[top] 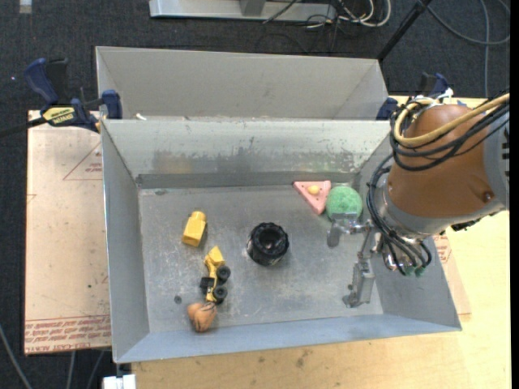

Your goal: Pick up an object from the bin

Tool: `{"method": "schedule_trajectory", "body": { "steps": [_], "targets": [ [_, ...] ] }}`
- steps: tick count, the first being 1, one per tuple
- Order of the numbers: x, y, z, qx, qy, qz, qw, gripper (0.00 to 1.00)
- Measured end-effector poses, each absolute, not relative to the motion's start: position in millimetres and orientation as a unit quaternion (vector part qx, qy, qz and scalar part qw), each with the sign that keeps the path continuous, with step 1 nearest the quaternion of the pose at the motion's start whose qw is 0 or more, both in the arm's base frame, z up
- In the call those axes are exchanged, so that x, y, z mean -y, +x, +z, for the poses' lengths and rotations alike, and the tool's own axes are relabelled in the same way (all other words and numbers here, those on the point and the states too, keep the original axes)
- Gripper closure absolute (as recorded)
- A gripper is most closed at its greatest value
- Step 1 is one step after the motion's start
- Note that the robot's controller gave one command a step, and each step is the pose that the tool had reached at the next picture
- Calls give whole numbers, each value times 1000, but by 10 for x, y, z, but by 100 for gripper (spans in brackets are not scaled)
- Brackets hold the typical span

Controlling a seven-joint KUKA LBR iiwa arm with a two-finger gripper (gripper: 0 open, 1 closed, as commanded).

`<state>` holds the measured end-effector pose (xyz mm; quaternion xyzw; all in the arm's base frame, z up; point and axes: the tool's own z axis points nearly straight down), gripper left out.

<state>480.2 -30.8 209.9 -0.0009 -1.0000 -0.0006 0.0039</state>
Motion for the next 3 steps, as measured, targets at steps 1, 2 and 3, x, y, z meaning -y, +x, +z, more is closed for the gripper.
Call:
{"method": "schedule_trajectory", "body": {
  "steps": [1, 2, 3],
  "targets": [
    [307, 4818, 2142, 1000, 0, 0, 0, 0],
    [45, 5113, 1606, 1000, -2, 0, -4, 0],
    [-329, 5153, 1246, 1000, 8, -1, 1, 0]
  ]
}}
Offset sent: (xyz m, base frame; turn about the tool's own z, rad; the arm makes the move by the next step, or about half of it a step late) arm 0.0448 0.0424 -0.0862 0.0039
